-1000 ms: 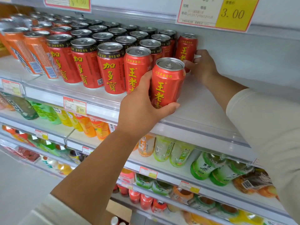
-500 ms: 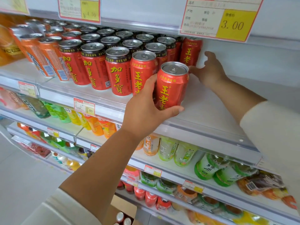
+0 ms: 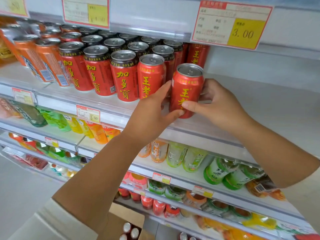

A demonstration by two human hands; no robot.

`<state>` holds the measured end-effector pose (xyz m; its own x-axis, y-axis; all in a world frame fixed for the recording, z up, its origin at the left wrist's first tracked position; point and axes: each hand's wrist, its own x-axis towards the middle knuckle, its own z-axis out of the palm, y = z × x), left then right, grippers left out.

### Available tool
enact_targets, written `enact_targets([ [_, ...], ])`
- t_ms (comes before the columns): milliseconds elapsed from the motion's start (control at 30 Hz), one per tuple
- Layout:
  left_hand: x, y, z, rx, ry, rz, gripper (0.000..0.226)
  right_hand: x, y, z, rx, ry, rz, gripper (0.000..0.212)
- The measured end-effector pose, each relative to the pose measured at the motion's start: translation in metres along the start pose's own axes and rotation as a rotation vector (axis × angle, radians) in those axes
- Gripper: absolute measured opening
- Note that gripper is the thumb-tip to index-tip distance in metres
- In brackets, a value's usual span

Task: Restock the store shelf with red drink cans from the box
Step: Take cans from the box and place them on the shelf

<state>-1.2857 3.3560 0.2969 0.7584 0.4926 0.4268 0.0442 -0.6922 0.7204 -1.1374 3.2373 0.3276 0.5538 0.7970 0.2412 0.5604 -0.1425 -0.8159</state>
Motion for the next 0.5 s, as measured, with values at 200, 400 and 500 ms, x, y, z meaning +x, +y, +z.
enact_targets([
  [200, -0.024, -0.030, -0.008, 0.389, 0.262, 0.179, 0.045, 0.054, 0.018, -0.003, -0.161, 0.153, 0.045, 0.060],
  [400, -0.028, -0.043, -0.018, 0.327, 0.215, 0.207, 0.039, 0.101, 0.032, -0.003, -0.205, 0.252, 0.097, 0.062],
  [500, -0.027, -0.045, -0.016, 0.294, 0.222, 0.203, 0.037, 0.111, 0.034, 0.001, -0.162, 0.277, 0.103, 0.064],
])
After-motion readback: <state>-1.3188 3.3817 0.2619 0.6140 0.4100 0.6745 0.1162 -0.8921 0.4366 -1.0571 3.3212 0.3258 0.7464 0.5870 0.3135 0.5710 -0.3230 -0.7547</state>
